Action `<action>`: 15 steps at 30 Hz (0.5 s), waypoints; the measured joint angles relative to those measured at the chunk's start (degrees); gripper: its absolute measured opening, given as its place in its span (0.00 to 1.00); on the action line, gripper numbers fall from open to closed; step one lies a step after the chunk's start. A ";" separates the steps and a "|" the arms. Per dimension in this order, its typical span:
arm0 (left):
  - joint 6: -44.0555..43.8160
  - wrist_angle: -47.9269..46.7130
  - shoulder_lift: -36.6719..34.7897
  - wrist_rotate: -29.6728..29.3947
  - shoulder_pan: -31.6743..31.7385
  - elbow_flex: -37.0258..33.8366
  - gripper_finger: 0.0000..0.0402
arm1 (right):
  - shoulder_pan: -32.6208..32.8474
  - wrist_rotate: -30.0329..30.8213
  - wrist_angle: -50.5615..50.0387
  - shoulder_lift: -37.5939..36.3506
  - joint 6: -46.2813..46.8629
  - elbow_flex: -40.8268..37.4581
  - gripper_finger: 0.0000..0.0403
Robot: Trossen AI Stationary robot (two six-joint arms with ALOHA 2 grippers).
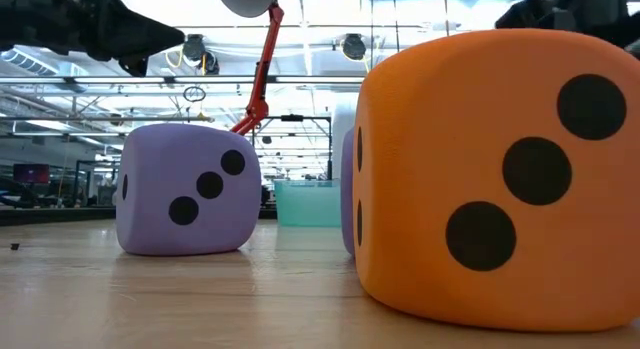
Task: Pick & Place Dice
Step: Put the light purple die into the green bin
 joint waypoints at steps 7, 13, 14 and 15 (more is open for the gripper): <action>-0.58 -0.68 -0.02 0.01 -0.02 0.00 0.04 | 8.58 11.94 -18.18 2.04 1.51 10.01 0.00; -2.04 -1.84 -0.02 0.21 -0.02 0.00 0.01 | 17.73 11.72 -19.63 9.36 2.00 15.27 0.00; -2.06 -1.84 0.00 0.22 -0.02 0.00 0.01 | 19.17 11.72 -19.49 10.78 2.55 16.32 0.00; -2.06 -1.87 0.00 0.22 -0.02 0.00 0.01 | 20.67 11.68 -19.50 12.18 3.35 17.39 0.00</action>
